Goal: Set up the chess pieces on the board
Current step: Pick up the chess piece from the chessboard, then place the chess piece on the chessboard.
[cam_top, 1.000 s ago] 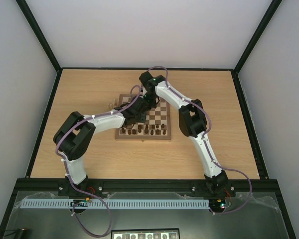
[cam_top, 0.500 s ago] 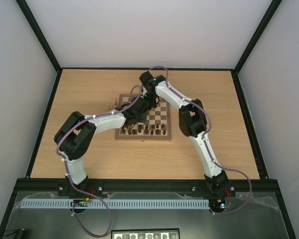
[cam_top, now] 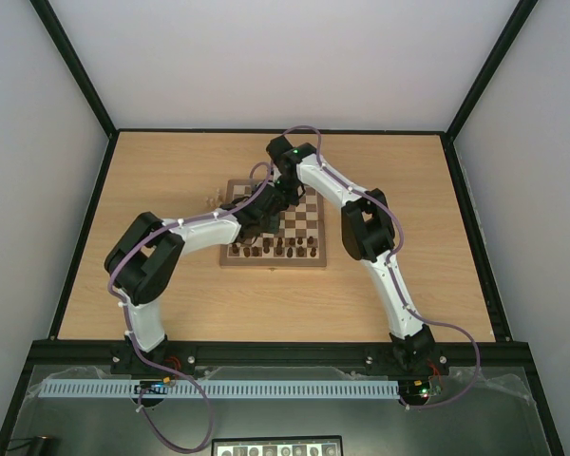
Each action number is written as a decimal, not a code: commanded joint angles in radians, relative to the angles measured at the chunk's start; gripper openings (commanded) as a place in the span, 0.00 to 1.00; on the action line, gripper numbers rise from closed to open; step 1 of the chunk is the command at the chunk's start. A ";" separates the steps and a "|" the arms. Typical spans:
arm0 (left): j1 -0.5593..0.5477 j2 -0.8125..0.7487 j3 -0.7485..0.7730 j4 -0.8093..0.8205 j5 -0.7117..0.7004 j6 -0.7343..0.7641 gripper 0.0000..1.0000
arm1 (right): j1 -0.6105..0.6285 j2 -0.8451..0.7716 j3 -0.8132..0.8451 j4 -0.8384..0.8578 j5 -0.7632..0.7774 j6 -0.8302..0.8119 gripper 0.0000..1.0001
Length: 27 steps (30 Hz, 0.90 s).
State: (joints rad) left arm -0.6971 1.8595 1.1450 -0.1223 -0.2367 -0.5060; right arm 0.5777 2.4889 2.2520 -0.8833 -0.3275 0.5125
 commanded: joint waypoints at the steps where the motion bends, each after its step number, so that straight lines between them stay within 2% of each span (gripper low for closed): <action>1: -0.024 0.015 -0.038 -0.072 0.047 0.026 0.09 | 0.027 -0.004 -0.025 -0.074 0.041 0.006 0.05; 27: -0.002 -0.058 -0.104 -0.145 -0.018 0.020 0.08 | -0.045 -0.048 -0.014 -0.045 0.169 0.031 0.05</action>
State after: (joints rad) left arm -0.7120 1.7973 1.0737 -0.1333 -0.2401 -0.4969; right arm 0.5419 2.4756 2.2505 -0.8841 -0.2146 0.5369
